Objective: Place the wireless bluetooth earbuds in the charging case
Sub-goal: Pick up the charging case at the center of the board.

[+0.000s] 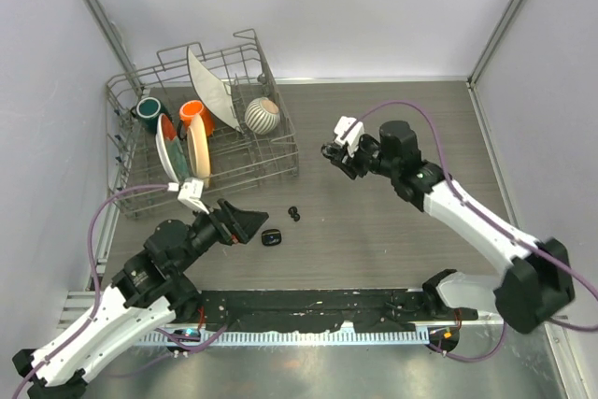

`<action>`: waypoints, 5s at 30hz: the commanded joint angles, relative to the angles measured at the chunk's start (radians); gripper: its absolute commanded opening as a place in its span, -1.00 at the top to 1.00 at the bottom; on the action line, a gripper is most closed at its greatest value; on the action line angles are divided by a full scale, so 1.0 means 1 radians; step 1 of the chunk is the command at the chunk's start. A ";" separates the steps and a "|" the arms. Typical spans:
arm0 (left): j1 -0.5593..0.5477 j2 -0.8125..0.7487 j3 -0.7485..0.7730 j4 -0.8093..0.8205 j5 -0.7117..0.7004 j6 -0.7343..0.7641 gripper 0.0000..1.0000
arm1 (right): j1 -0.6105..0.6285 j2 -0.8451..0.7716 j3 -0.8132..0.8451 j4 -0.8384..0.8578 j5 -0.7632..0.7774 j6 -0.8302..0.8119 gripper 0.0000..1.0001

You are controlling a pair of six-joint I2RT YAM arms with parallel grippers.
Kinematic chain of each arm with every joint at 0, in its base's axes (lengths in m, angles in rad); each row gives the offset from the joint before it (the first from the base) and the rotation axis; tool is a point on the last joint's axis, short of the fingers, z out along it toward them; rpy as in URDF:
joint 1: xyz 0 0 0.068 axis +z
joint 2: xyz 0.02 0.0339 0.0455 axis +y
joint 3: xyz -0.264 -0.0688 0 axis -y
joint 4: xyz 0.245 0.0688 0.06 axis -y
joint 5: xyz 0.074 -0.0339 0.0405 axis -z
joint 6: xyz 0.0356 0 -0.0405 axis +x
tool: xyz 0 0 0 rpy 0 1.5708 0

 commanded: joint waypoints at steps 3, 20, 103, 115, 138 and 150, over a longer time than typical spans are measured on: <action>0.004 0.068 0.099 0.085 0.037 -0.016 -1.00 | 0.225 -0.246 0.023 -0.070 0.180 0.020 0.98; 0.004 0.307 0.182 0.300 0.221 0.059 -1.00 | 0.625 -0.292 0.048 -0.053 0.365 0.168 0.98; 0.002 0.033 -0.196 0.920 0.105 0.495 0.99 | 0.448 -0.101 0.085 0.096 0.141 2.189 -0.62; 0.002 0.039 -0.213 0.942 0.105 0.495 0.99 | 0.496 -0.052 0.112 0.131 0.145 2.245 -0.51; 0.002 0.071 -0.212 0.952 0.122 0.483 0.99 | 0.508 -0.012 0.077 0.240 0.108 2.339 0.07; 0.002 0.082 -0.215 0.965 0.117 0.474 0.99 | 0.510 -0.009 0.073 0.257 0.098 2.331 -0.03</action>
